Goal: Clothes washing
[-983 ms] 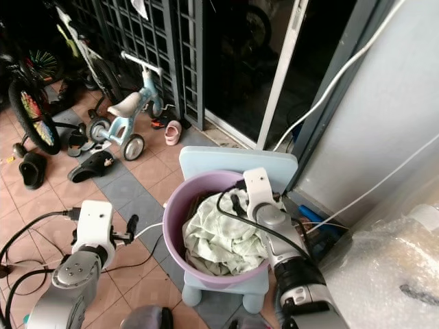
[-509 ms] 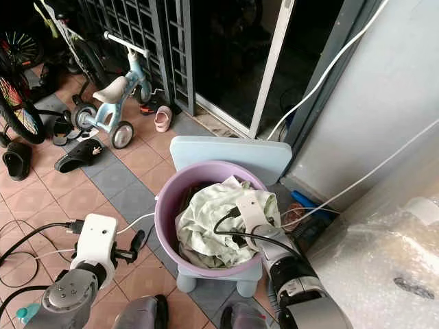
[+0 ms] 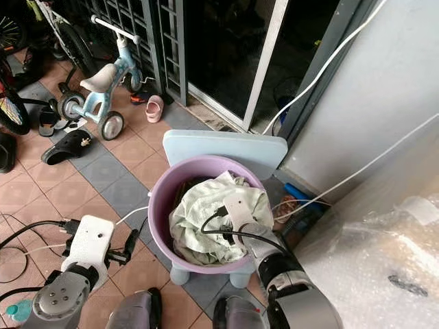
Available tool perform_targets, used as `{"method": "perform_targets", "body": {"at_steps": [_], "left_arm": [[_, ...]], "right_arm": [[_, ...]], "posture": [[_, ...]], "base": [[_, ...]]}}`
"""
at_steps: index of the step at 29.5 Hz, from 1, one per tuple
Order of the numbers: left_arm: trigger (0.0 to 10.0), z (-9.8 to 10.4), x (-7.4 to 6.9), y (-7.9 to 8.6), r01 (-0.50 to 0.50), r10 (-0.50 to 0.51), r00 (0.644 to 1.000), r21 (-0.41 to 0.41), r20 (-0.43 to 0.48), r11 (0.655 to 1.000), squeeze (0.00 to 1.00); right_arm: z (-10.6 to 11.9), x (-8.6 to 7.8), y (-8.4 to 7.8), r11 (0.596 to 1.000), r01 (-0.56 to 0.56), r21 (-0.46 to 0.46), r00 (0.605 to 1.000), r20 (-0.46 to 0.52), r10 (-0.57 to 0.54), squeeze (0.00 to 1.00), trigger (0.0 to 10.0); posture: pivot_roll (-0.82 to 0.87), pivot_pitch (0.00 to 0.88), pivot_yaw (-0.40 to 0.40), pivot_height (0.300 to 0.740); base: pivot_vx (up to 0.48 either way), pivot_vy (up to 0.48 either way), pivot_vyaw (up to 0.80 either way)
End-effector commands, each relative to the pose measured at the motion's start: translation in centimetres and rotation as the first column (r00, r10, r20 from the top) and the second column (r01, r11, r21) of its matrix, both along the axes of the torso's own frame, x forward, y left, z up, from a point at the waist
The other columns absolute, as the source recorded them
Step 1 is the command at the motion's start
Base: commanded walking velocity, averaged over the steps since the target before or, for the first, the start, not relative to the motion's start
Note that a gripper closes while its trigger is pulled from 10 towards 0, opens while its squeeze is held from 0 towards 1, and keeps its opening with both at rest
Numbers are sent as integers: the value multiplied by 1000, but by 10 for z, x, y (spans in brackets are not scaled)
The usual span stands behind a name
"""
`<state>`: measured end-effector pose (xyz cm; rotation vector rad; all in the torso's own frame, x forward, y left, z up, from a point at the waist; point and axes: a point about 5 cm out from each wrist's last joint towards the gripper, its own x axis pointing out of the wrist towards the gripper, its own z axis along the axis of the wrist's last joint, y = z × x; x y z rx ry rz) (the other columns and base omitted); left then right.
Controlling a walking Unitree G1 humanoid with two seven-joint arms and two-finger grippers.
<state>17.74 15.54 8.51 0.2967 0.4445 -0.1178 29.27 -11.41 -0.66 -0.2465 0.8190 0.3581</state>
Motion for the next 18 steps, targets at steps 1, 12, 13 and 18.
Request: {"method": "perform_targets", "body": {"at_steps": [1,12,13,18], "left_arm": [[10000,1,0,-1,-5,5,1000,3,10,1000,0],[10000,3,11,-7,-36,37,998,-11,44,999,0],[10000,3,11,-7,-37,38,998,-12,46,999,0],[10000,3,16,-6,-55,56,997,-12,60,998,0]], "right_arm": [[-4,-3,-1,1000,16,3,1000,-17,-16,0,0],[1,5,1,1000,5,7,1000,19,-5,0,0],[1,5,1,1000,4,6,1000,19,-4,0,0],[4,8,7,1000,-7,29,999,33,6,0,0]], "posture": [[78,186,-107,740],[76,178,-133,740],[76,178,-133,740],[72,171,-141,740]], "base": [[0,0,0],[0,0,0],[0,0,0],[0,0,0]]}}
